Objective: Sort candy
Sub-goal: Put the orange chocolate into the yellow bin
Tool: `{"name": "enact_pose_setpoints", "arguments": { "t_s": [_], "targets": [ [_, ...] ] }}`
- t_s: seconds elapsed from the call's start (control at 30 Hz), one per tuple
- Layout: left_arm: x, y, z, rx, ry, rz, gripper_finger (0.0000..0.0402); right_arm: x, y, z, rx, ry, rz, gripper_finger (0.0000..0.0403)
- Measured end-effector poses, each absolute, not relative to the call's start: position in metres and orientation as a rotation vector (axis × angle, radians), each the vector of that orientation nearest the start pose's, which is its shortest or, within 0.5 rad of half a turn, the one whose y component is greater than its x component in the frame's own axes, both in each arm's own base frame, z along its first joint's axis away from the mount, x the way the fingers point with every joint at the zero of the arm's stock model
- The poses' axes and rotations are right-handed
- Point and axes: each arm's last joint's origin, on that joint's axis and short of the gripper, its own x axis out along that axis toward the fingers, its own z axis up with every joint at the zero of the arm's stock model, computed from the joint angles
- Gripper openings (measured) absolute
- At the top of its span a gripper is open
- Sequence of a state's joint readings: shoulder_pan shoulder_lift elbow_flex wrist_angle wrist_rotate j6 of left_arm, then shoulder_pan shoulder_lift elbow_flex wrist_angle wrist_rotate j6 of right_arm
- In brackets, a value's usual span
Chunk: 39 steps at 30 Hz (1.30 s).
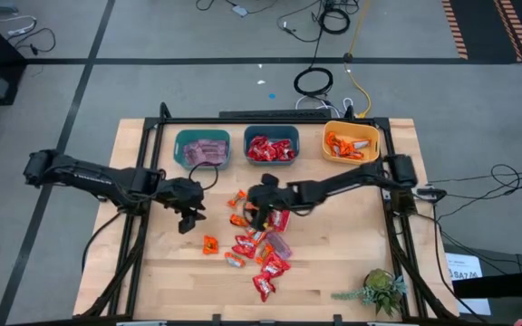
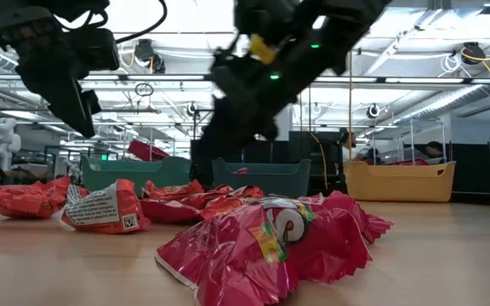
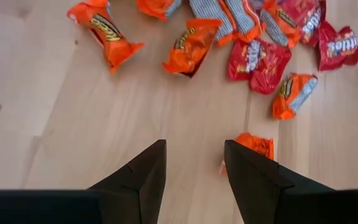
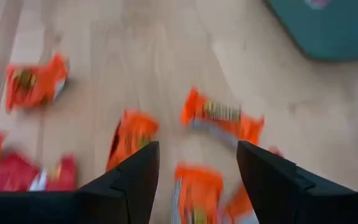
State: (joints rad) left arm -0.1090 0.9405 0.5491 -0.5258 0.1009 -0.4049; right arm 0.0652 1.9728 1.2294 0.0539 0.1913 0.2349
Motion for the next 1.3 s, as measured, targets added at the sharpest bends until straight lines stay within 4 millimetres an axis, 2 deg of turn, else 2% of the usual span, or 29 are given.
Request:
{"name": "enact_pose_setpoints", "arguments": {
  "t_s": [0.2,0.33,0.47,0.67,0.77,0.9,0.97,1.03,1.17,1.3],
  "targets": [
    [0.170,-0.026,0.202,-0.357,0.957,-0.029,0.0171,0.459,0.005,0.166,0.068,0.638,-0.192,0.0208],
    [0.170,-0.026,0.202,-0.354,0.955,-0.033,0.0171,0.478,-0.003,0.154,0.012,0.763,-0.154,0.0208],
    [0.170,-0.026,0.203,-0.315,0.944,-0.054,0.0171,0.489,-0.010,0.139,-0.044,0.917,-0.142,0.0208],
    [0.169,-0.026,0.203,-0.267,0.944,-0.079,0.0171,0.498,-0.015,0.127,-0.060,0.971,-0.133,0.0202],
    [0.169,-0.026,0.203,-0.262,0.943,-0.081,0.0171,0.497,-0.016,0.126,-0.070,0.982,-0.125,0.0169],
    [0.169,-0.026,0.203,-0.248,0.941,-0.089,0.0171,0.495,-0.016,0.130,-0.091,0.996,-0.114,0.0084],
    [0.169,-0.026,0.203,-0.235,0.940,-0.095,0.0171,0.494,-0.016,0.133,-0.092,1.001,-0.119,0.0038],
    [0.169,-0.026,0.203,-0.219,0.938,-0.103,0.0171,0.492,-0.016,0.139,-0.096,0.997,-0.120,0.0015],
    [0.169,-0.025,0.203,-0.206,0.935,-0.092,0.0171,0.487,-0.017,0.157,-0.122,0.983,-0.135,0.0017],
    [0.170,-0.025,0.203,-0.193,0.927,-0.061,0.0171,0.479,-0.017,0.200,-0.127,0.910,-0.144,0.0007]
  ]
}}
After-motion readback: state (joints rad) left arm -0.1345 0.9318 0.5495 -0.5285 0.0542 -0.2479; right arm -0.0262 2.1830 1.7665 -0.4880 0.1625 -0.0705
